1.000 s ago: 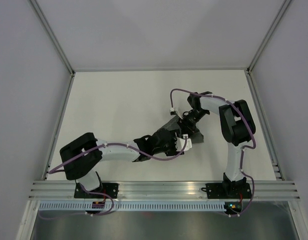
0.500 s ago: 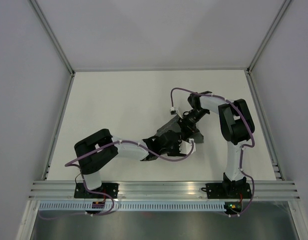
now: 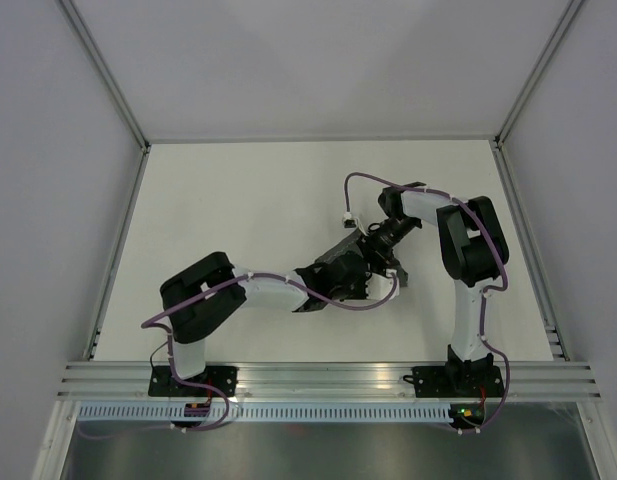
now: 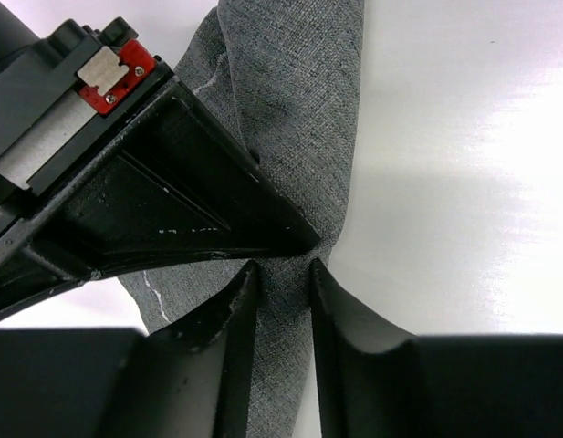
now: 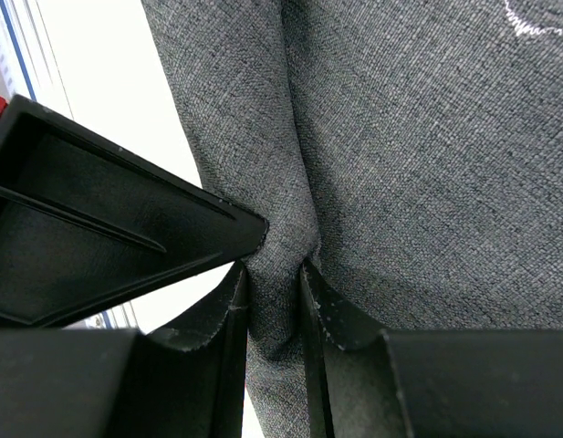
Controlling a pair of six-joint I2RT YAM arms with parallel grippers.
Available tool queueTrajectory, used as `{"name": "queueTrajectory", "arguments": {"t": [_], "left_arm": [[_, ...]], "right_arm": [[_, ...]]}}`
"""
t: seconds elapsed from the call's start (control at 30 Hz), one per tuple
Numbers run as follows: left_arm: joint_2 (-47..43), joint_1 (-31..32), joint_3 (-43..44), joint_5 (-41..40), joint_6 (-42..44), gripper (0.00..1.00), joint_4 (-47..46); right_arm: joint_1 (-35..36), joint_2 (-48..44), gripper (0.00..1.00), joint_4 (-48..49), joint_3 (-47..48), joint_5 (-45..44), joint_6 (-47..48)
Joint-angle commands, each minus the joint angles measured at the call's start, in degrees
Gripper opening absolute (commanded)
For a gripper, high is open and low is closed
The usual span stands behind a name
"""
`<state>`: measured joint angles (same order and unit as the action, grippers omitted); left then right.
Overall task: Fold the napkin, place the utensils inside, and roll it up
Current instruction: Roll the napkin with the utensil
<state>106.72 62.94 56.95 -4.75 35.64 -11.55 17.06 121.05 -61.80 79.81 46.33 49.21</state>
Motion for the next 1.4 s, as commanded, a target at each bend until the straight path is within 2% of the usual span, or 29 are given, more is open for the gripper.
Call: {"name": "queueTrajectory", "arguments": {"t": [0.0,0.23,0.27,0.37,0.6,0.83,1.13,1.37], "left_arm": [[2.0,-0.8,3.07,2.38,-1.36,0.31,4.51],[2.97,-2.2,5.19,7.03,-5.13,0.12,9.09],[2.97,-2.38,5.28,7.74,-5.57,0.11,9.53],[3.23,-2.99,6.59,10.46,-7.95,0.07,12.77],[3.41,-4.14,6.68,15.21,-14.36,0.02,16.12],[3.94,-5.1,6.77,18.37,-16.74,0.02,17.0],[6.04,-9.14,10.63,30.58,-20.34,0.02,22.88],[7.01,-13.0,11.17,37.52,-24.46,0.02,24.47]], "right_arm": [[0.17,5.42,0.06,5.55,-2.2,-9.76,4.05],[-0.01,4.46,0.08,4.94,-2.03,-9.15,3.7],[-0.01,4.28,0.1,4.85,-1.94,-9.15,3.61],[-0.27,2.61,0.28,5.9,-2.81,-8.62,2.91],[-0.97,-4.15,0.46,6.34,-2.82,-7.39,0.63],[-4.04,-9.17,0.51,7.04,-2.12,-4.84,-2.54],[-9.85,-13.74,0.52,10.12,-0.97,-3.52,-7.72],[-12.49,-21.28,0.51,16.17,-6.15,-3.44,-8.52]]}}
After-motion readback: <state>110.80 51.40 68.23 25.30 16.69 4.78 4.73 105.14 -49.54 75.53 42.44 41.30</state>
